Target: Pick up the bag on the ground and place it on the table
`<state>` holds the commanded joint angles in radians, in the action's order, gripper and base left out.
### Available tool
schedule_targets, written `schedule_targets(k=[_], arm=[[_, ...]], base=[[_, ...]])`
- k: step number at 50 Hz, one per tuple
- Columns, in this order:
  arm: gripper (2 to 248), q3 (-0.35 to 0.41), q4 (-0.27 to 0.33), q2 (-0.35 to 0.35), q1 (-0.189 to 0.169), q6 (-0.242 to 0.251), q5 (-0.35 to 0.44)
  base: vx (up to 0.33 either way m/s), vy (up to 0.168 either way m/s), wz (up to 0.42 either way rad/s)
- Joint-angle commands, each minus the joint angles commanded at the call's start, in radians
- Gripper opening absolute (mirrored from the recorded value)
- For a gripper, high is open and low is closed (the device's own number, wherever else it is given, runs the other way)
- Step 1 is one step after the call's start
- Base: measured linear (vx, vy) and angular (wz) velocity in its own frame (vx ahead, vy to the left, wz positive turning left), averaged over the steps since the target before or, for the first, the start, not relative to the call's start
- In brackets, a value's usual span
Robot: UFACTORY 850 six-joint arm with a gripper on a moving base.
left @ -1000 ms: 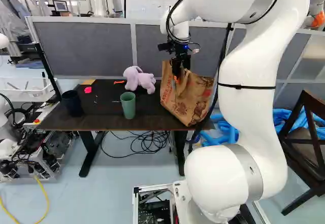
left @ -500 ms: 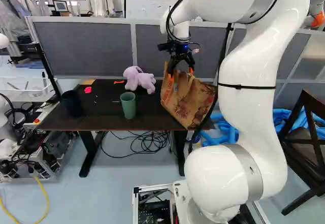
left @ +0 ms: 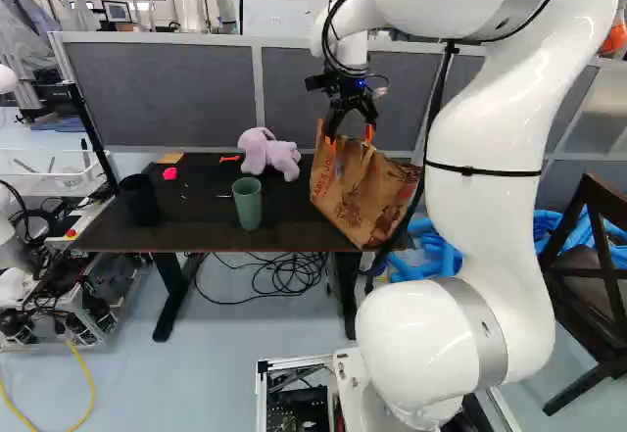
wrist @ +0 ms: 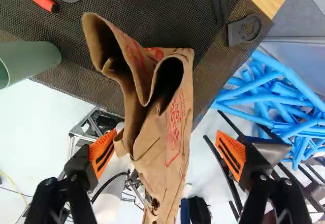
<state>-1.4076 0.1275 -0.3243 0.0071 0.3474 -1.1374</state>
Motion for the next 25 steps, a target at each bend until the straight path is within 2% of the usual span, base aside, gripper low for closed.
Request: schedule_targets(k=[25], arm=[[247, 0.0, 0.0, 0.071, 0.0, 0.0, -0.017]], base=[[0.0, 0.0, 0.0]])
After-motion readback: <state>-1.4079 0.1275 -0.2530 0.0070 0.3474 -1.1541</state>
